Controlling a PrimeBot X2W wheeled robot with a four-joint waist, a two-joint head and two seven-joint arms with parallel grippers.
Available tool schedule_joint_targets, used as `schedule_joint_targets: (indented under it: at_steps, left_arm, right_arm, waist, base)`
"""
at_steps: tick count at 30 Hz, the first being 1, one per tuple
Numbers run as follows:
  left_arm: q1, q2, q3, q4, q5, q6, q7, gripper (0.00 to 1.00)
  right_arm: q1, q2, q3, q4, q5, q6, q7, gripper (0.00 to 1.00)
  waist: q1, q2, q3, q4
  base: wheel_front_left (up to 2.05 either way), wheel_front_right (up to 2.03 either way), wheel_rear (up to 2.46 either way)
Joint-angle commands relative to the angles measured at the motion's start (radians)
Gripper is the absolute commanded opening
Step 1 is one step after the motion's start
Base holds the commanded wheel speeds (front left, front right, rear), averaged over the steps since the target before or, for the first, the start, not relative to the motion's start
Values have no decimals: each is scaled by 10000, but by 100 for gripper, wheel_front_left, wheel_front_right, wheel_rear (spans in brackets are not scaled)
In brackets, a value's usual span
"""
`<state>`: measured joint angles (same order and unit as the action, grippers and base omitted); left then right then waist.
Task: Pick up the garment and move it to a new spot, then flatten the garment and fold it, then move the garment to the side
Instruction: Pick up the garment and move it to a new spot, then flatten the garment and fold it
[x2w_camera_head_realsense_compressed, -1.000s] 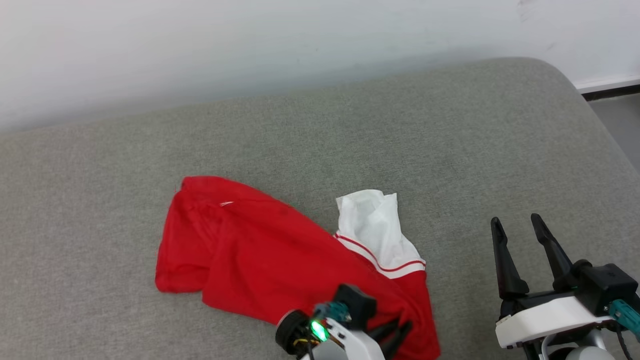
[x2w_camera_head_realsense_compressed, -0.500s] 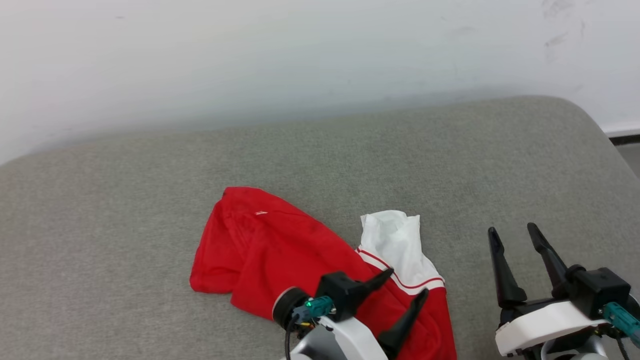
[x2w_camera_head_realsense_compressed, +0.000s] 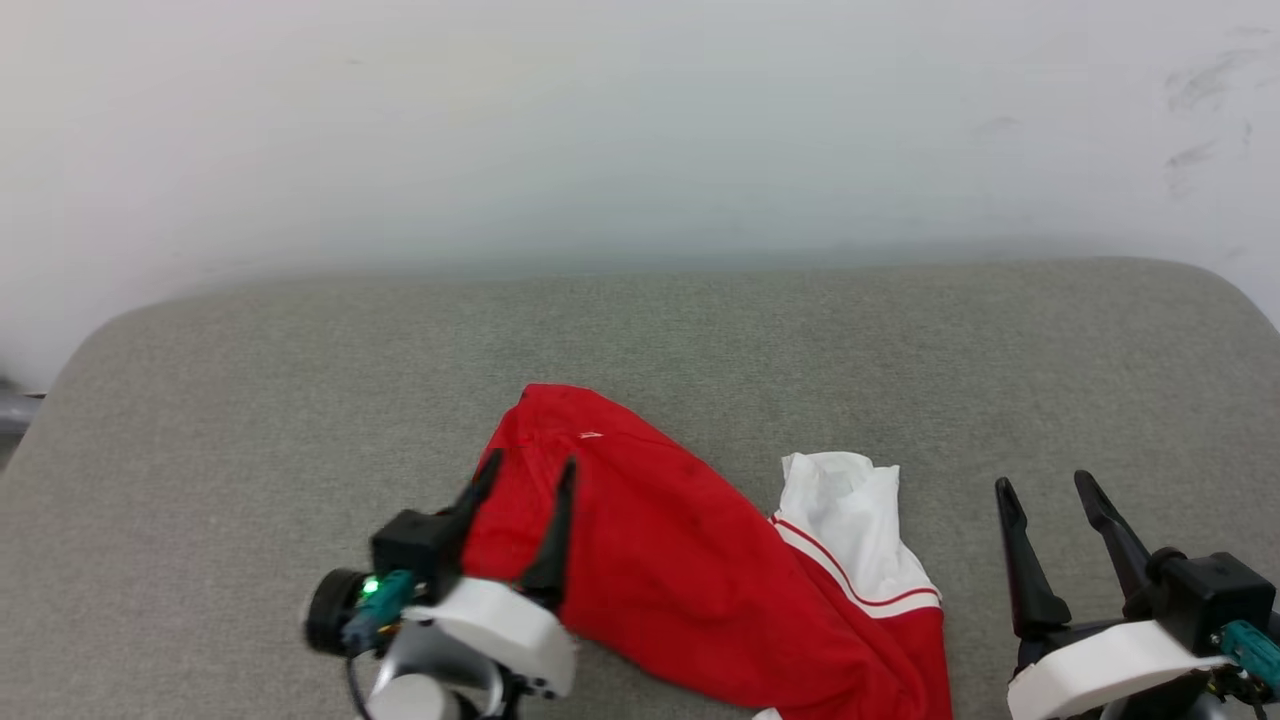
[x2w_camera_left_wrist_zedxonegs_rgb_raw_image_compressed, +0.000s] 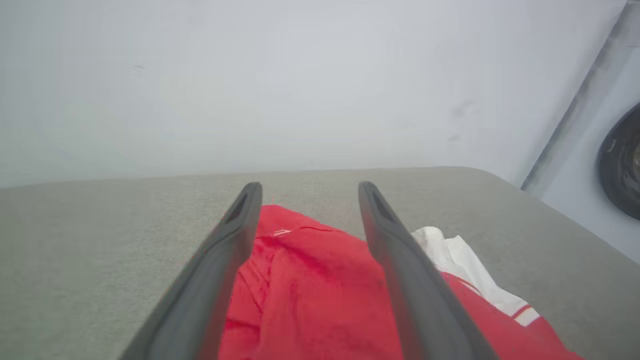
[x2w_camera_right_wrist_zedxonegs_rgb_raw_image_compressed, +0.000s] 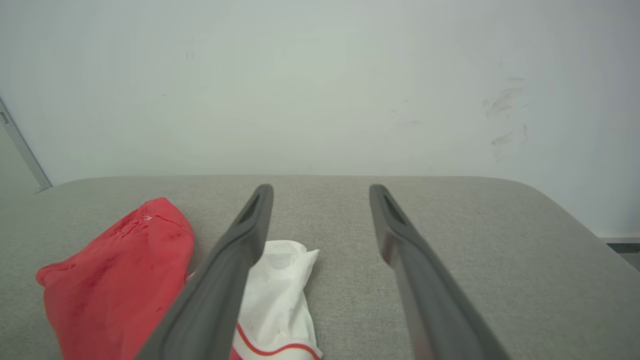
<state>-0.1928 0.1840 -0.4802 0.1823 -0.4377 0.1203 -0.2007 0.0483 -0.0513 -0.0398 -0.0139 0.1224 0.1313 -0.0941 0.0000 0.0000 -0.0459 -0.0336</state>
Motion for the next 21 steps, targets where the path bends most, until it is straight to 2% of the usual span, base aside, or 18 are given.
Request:
schedule_joint_targets:
  at_steps: [1, 6, 12, 16, 21]
  left_arm:
    - [215, 167, 214, -77, -59, 179, -117, 100]
    - [855, 798, 1059, -377, -211, 663, -328, 100]
    - [1676, 1498, 1566, -969, -287, 859, -389, 100]
    - [2058, 1734, 1571, -1327, -288, 894, -256, 100]
    - [2244, 1731, 1485, -1574, -321, 926, -124, 100]
  right_arm:
    - [204, 17, -49, -51, -58, -10, 56, 100]
    - [395, 17, -176, -145, -112, -10, 170, 100]
    - [639, 17, -325, -319, -148, -10, 303, 100]
    - [819, 18, -398, -435, -143, -10, 405, 100]
    - [933, 18, -422, -550, -96, -10, 497, 100]
  waist:
    - [0, 0, -46, 100]
    - [0, 0, -169, 290]
    - [0, 0, -319, 414]
    - [0, 0, -371, 439]
    - [0, 0, -373, 422]
  base:
    - [0, 0, 0]
    - [0, 0, 0]
    - [0, 0, 0]
    - [0, 0, 0]
    - [0, 0, 0]
